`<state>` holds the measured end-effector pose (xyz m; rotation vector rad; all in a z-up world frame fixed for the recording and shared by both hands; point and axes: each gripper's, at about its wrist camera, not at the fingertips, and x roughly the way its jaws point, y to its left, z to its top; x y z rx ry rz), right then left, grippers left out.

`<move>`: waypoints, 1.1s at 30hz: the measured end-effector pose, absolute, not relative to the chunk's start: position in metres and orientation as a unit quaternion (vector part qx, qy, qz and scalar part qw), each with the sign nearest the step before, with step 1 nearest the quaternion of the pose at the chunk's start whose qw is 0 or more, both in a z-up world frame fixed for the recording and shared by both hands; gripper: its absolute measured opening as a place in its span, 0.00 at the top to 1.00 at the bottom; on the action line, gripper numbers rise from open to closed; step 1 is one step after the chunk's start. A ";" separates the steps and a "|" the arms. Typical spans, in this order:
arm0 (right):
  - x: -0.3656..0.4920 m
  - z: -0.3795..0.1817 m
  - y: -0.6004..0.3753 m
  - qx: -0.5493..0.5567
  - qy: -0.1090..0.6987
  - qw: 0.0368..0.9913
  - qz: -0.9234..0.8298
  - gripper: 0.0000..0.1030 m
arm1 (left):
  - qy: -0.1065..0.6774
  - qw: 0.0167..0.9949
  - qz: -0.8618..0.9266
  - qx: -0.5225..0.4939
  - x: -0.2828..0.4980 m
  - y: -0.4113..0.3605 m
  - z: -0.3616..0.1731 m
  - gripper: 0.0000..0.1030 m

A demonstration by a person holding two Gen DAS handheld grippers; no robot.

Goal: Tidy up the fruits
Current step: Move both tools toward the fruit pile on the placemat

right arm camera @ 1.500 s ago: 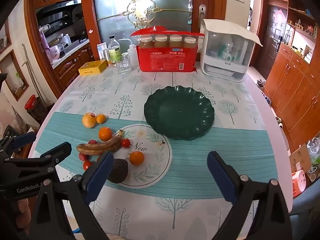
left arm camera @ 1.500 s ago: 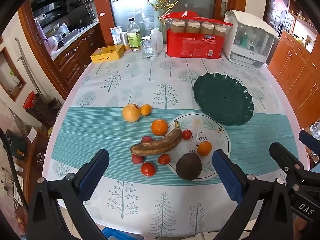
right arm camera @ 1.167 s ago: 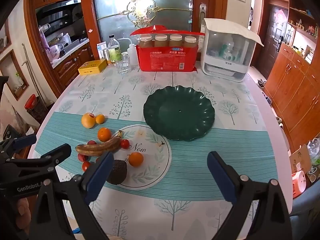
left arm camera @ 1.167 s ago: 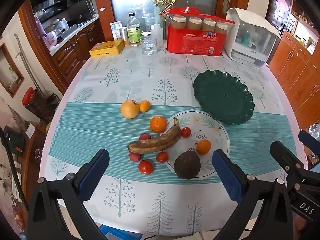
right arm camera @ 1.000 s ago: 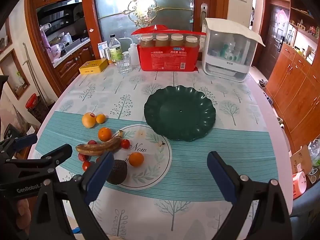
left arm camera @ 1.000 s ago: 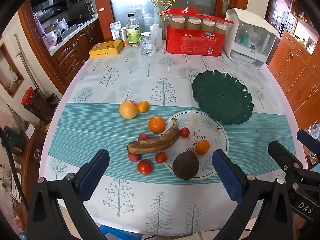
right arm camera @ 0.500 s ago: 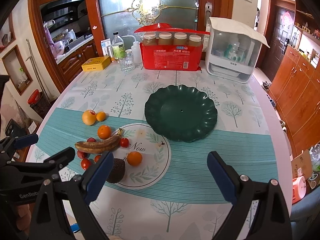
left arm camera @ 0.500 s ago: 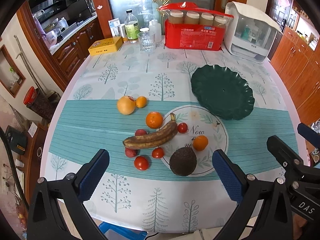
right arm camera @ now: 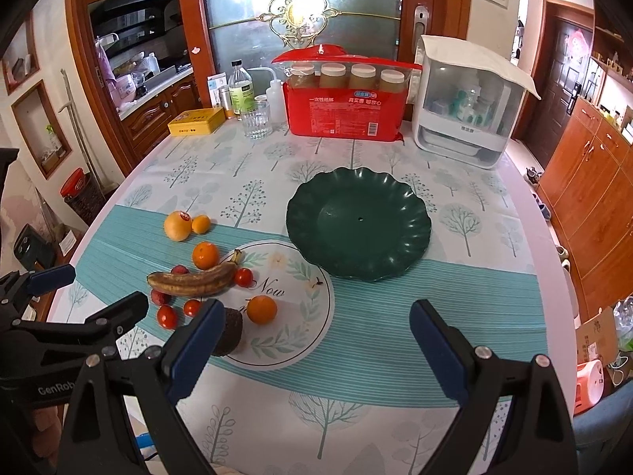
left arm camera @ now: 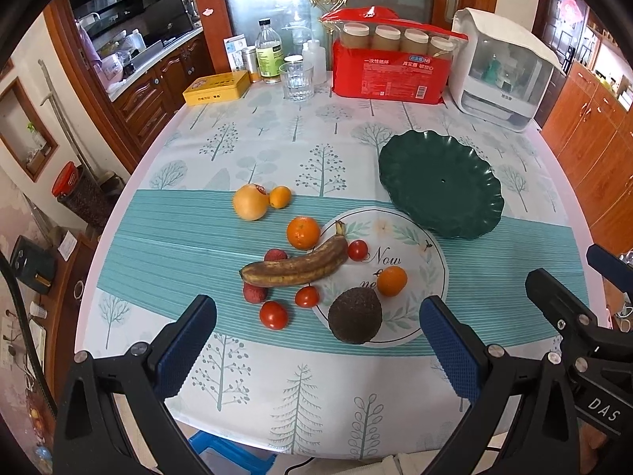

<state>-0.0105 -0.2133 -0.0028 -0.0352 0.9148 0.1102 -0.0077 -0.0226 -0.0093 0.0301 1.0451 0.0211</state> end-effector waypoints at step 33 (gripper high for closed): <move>-0.007 0.022 -0.174 0.017 0.438 0.899 -0.023 0.09 | 0.449 0.892 -0.035 0.025 0.012 0.052 0.021 0.01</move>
